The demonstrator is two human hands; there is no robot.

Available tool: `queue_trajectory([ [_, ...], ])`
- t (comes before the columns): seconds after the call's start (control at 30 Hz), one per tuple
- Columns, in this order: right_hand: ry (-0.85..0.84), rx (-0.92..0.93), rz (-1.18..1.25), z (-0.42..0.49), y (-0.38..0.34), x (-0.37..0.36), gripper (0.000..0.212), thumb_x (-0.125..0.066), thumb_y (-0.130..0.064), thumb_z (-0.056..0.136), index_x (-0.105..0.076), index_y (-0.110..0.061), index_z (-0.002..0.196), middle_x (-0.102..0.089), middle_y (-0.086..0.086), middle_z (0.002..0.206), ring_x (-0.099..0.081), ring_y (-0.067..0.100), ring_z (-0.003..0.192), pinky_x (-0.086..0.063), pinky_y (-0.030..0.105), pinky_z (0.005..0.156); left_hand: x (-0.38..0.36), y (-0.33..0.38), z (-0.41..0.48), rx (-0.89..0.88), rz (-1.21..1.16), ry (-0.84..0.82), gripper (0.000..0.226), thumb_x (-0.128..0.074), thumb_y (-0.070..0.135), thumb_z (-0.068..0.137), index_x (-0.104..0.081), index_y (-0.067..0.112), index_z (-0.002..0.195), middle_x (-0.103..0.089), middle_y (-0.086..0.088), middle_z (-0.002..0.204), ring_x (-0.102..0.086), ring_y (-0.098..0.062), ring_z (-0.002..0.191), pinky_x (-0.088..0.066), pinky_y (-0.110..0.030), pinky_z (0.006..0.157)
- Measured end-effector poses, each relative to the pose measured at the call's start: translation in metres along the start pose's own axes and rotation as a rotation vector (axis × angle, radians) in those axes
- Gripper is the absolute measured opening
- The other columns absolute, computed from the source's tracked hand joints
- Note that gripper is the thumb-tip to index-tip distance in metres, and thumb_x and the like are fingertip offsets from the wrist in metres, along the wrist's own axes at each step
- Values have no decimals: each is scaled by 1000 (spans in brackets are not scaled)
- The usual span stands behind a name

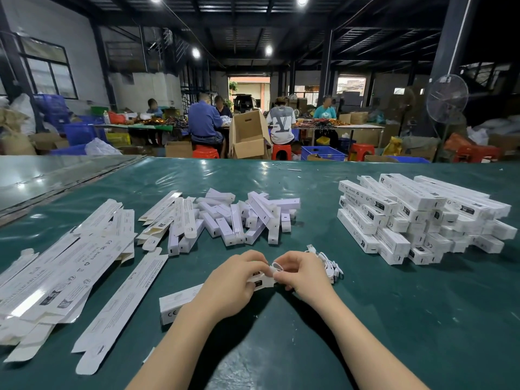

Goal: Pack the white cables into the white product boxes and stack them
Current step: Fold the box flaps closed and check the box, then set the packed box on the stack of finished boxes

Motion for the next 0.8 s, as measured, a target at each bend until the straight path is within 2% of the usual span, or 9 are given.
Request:
queue_trajectory([
  [0.07,-3,16,-102,1,0,0,13,-69,-4,75,-68,-17,75,-67,-2,71,-57,5,61,-41,14,58,0,1,1,37,-4,-22,43,-45,1,82,-58,33,107,-48,25,119,-46,-6,107,-44,-31,86],
  [0.17,-19,69,-240,0,-3,-1,11,-68,-9,77,-75,-12,84,-56,-13,54,-45,-3,50,-33,9,51,-1,3,2,64,9,-60,43,-45,4,79,-52,37,106,-46,28,119,-45,-3,103,-43,-27,80],
  [0.23,-23,89,-265,-1,-6,0,12,-69,-10,78,-76,-13,87,-47,-12,48,-40,-1,45,-32,11,49,-1,4,2,64,23,-64,45,-44,4,78,-50,38,106,-47,29,119,-43,-1,97,-41,-25,77],
  [0.3,-20,124,-307,-2,-8,-1,12,-68,-13,78,-76,-12,87,-49,-4,53,-40,6,52,-31,15,51,0,3,0,65,5,-62,46,-43,2,77,-51,38,104,-50,27,117,-45,-3,95,-42,-26,78],
  [0.43,-3,162,-394,-3,-10,-5,14,-65,-18,81,-75,-9,86,-57,19,69,-42,23,66,-29,31,60,1,3,-1,53,-19,-44,49,-43,0,73,-54,38,101,-52,28,117,-49,-6,106,-44,-31,86],
  [0.53,-59,185,-364,-5,-12,-5,13,-65,-13,79,-75,-9,87,-62,17,78,-51,27,74,-37,34,68,0,1,-1,76,-58,-2,44,-48,5,75,-51,44,97,-53,31,111,-50,-4,101,-43,-29,83],
  [0.63,-102,183,-344,-6,-12,-5,18,-66,-8,77,-74,-11,93,-66,6,80,-51,12,66,-39,29,68,2,-2,-1,100,-140,42,43,-59,15,74,-40,50,90,-54,33,88,-53,-3,81,-45,-28,75],
  [0.73,-35,138,-252,-6,-12,-5,14,-70,-6,72,-69,-18,79,-64,-3,73,-48,2,57,-39,17,60,3,-2,-1,122,-198,48,46,-66,13,72,-40,39,100,-59,22,94,-60,-9,91,-47,-30,83],
  [0.8,-5,101,-252,-4,-11,-5,27,-71,-4,70,-55,-24,63,-60,-4,66,-47,3,56,-39,17,58,3,-3,-1,123,-214,67,48,-68,13,71,-38,41,97,-62,22,88,-61,-8,92,-47,-26,81],
])
Point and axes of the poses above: each hand's wrist, its own z-axis towards the middle knuckle, its own x-axis out of the back of the hand, y = z × x, the point moved 2 cm from there along z, towards the middle knuckle
